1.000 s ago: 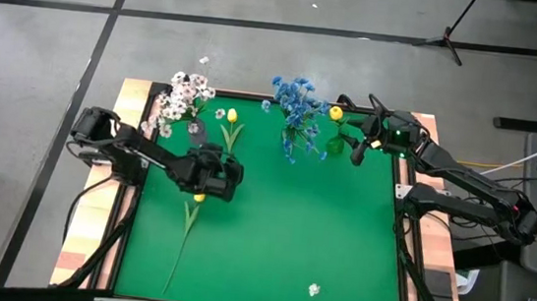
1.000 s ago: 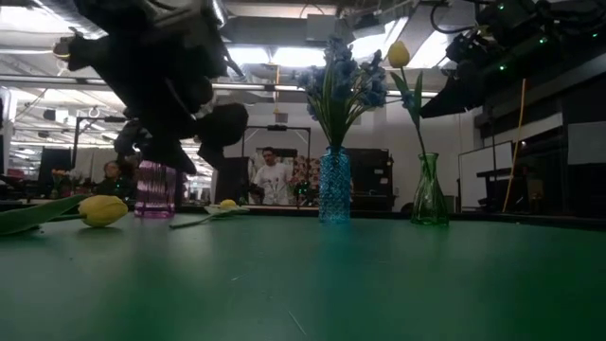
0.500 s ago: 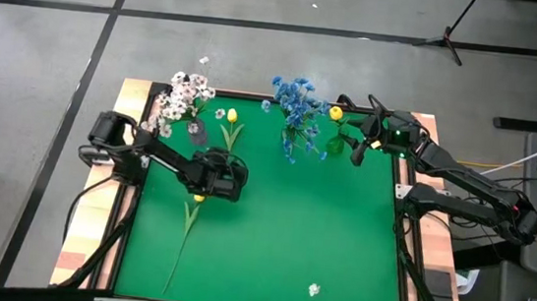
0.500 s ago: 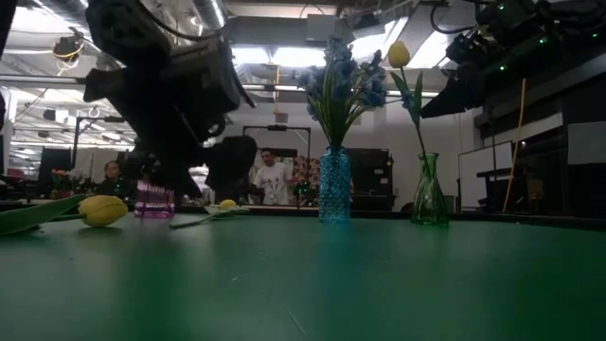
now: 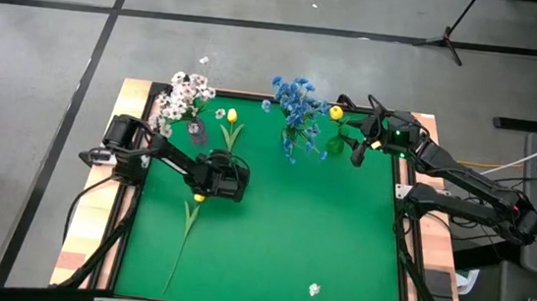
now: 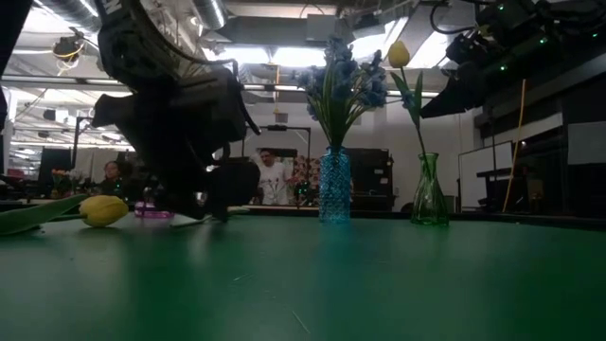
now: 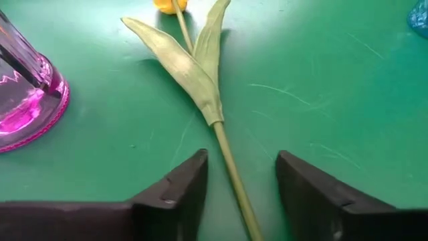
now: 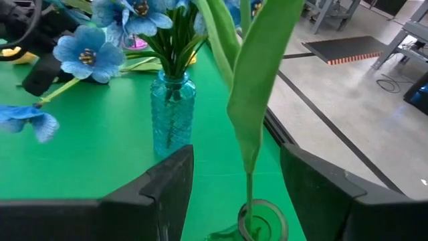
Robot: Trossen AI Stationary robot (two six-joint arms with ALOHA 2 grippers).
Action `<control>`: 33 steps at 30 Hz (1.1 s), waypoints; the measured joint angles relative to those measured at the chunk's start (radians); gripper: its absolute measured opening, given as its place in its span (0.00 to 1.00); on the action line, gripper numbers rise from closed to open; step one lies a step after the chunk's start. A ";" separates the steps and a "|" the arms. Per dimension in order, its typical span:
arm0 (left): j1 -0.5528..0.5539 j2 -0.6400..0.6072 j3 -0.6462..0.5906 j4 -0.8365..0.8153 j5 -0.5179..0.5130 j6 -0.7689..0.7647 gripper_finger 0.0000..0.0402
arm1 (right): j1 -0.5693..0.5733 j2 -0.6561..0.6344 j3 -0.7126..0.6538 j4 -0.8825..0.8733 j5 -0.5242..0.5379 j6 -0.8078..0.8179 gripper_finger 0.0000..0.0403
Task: Sort flowers into vase by color
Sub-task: Put the top yellow flower into the green vase
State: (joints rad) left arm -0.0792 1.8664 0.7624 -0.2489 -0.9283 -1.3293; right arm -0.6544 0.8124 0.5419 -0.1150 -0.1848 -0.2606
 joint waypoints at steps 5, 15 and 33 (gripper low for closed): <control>0.001 0.001 0.000 0.000 0.001 0.000 0.23 | 0.000 0.000 0.000 0.000 -0.011 0.001 0.55; -0.008 -0.001 0.000 0.000 0.008 0.000 0.04 | 0.000 0.000 0.000 0.000 -0.025 0.033 0.55; -0.046 -0.120 0.000 0.005 -0.018 0.028 0.01 | 0.000 -0.248 0.000 0.010 -0.097 0.074 0.55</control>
State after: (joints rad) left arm -0.1254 1.7460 0.7620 -0.2436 -0.9464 -1.3010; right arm -0.6548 0.5648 0.5419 -0.1055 -0.2817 -0.1867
